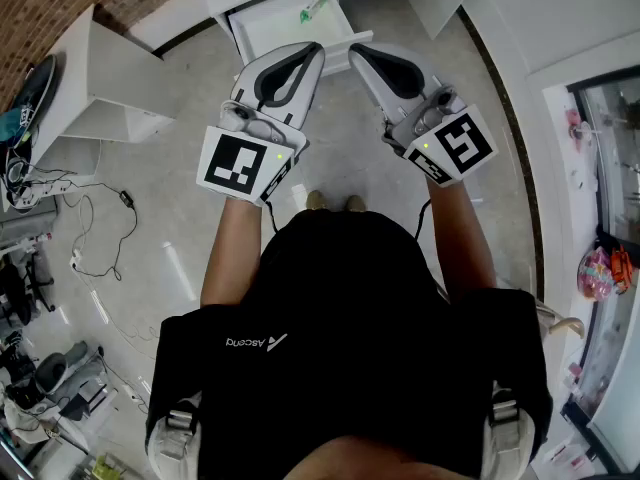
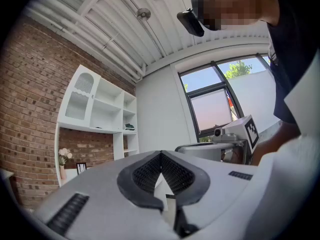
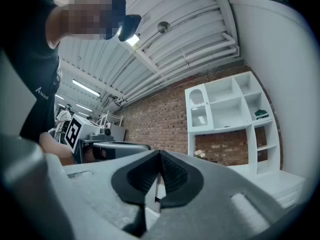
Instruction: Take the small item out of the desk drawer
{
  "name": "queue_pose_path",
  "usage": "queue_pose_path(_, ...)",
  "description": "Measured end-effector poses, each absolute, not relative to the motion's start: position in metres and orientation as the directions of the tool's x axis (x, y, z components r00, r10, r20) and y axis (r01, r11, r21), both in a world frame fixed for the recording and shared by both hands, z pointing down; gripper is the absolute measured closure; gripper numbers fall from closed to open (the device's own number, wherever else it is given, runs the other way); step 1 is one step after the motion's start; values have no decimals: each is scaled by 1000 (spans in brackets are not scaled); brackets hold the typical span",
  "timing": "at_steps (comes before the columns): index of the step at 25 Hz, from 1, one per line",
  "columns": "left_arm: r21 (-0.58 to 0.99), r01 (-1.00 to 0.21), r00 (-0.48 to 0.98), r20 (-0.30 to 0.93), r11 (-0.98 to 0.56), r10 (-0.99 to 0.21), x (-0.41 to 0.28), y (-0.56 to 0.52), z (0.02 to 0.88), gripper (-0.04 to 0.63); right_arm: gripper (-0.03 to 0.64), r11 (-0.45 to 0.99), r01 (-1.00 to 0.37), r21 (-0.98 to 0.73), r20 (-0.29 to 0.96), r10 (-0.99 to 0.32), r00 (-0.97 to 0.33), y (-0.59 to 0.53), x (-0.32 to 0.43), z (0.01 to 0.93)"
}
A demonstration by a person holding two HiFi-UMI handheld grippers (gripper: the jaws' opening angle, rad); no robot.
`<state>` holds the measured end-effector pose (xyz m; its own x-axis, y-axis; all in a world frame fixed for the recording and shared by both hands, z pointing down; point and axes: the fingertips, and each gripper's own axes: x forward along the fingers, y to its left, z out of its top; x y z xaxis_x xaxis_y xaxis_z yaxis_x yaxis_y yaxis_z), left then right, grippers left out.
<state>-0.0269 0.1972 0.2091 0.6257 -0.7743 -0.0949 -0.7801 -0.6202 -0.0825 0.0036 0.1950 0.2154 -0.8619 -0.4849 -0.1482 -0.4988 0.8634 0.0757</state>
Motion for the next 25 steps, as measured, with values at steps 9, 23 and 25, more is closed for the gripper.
queue_pose_path(9,-63,-790,613,-101,-609,-784,-51,193,213,597,615,860,-507,59,-145,-495,-857,189,-13,218)
queue_pose_path(23,-36,-788,614,-117,-614,-781,-137,172,235,597,615,811,-579,83,-93,-572,-815,173,-64,240)
queue_pose_path(25,-30,-784,618,-116,-619,-777,-142,168,236,597,615,806,-586,87,-85,-580,-810,169,-68,239)
